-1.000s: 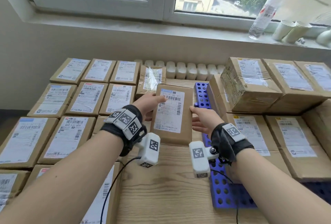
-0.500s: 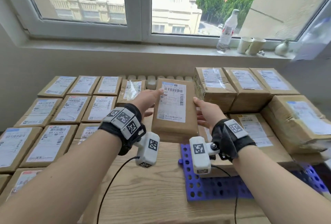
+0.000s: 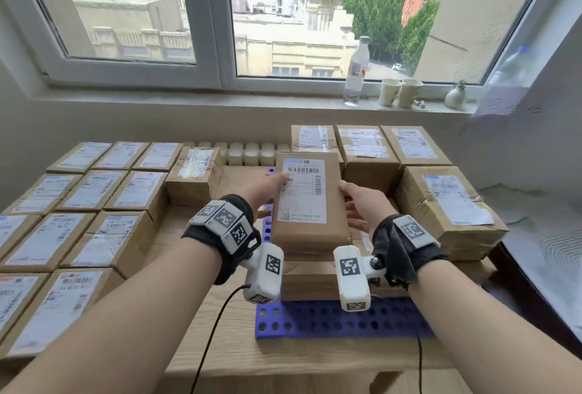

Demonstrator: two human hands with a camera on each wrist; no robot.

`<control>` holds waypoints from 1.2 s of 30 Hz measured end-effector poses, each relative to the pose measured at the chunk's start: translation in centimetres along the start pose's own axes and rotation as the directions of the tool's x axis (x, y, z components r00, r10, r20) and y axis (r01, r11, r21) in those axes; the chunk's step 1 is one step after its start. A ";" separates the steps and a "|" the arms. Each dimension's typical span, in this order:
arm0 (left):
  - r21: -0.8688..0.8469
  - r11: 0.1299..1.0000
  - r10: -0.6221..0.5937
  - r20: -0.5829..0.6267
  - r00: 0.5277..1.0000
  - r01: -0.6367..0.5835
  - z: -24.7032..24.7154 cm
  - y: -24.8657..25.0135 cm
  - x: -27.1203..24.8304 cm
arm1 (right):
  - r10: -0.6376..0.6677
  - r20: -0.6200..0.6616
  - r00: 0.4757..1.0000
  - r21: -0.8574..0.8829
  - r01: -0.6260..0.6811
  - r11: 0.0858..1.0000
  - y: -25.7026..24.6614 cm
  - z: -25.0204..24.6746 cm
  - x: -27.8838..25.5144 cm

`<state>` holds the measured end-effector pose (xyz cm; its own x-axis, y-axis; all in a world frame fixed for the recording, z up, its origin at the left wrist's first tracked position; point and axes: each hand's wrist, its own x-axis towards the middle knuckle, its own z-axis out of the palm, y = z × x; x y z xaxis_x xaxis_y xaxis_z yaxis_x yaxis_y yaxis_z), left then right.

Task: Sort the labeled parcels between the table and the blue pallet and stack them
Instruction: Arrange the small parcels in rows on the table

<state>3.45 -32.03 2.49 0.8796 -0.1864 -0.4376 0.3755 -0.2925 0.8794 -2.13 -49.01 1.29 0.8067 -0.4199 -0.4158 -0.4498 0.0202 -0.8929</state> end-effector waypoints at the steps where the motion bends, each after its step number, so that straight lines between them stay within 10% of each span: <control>1: -0.006 1.000 -0.008 -0.009 1.000 0.008 0.8 -0.1 0.1 | 0.004 0.003 1.000 -0.001 -0.004 1.000 0.2 -0.6 0.1; 36: 0.141 0.981 -0.140 0.036 0.989 0.133 2.2 -0.5 5.7 | 0.079 0.036 0.996 -0.094 -0.075 0.993 1.1 -1.8 4.2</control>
<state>7.65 -35.03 -0.87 0.8072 -0.1777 -0.5629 0.4445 -0.4445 0.7777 0.06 -52.37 -1.14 0.7818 -0.3844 -0.4910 -0.5433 -0.0333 -0.8389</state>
